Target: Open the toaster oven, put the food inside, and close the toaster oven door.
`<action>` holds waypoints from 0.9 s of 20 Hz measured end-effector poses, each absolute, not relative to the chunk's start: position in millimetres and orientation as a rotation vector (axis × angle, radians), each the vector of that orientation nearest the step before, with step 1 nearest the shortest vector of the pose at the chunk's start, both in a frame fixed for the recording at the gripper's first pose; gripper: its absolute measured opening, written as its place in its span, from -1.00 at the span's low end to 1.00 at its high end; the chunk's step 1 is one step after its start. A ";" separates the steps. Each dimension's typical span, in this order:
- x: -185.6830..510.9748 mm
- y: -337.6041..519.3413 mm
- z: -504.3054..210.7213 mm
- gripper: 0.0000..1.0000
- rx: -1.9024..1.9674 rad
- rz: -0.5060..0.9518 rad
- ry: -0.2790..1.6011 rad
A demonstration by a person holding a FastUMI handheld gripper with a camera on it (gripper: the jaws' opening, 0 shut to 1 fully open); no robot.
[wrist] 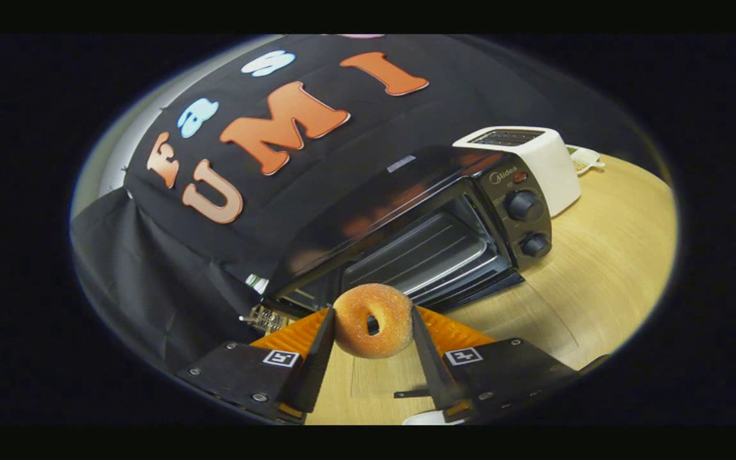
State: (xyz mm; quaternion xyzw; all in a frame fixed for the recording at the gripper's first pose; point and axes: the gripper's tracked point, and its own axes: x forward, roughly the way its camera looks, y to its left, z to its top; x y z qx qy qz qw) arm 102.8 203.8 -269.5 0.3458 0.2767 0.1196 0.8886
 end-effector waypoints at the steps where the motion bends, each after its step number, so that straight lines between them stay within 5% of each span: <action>1: 110.1 203.6 -271.9 0.36 0.744 0.236 0.580; 10: 161.6 211.8 -294.7 0.37 0.791 0.147 0.610; 15: 157.1 208.8 -299.1 0.96 0.723 0.137 0.615; 18: 145.0 200.7 -294.9 0.97 0.672 0.139 0.599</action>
